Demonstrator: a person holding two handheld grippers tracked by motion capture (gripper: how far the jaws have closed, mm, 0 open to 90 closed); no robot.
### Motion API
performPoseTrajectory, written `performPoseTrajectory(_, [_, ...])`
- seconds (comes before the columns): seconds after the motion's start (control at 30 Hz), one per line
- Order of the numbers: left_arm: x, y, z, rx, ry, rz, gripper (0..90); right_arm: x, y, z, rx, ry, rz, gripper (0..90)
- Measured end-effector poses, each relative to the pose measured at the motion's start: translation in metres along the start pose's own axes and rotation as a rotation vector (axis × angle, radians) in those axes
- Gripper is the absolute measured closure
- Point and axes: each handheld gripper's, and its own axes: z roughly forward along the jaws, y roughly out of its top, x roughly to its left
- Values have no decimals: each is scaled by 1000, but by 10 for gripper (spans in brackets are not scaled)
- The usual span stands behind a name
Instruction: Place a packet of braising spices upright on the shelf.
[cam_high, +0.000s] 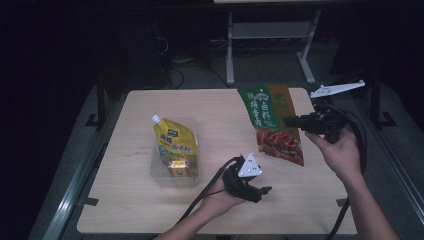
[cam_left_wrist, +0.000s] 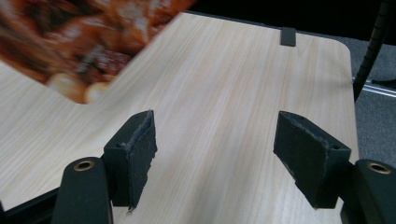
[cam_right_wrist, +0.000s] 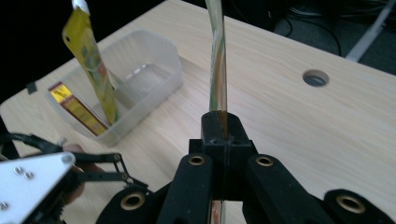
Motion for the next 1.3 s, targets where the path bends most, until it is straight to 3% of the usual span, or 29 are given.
performPoseTrajectory(0.33, [0, -8, -13, -15, 13, 16, 273, 11, 19, 16, -23, 47, -17, 900])
performPoseTrajectory(0.57, [-2, -15, -20, -24, 14, 5, 261, 20, 31, 29, -21, 58, -37, 900])
performPoseTrajectory(0.8, [-2, -26, -23, -36, 3, -37, 253, 27, 42, 41, -25, 71, -54, 900])
performPoseTrajectory(1.3, [0, -41, -31, -26, 0, -39, 233, 42, 68, 67, -45, 118, -83, 900])
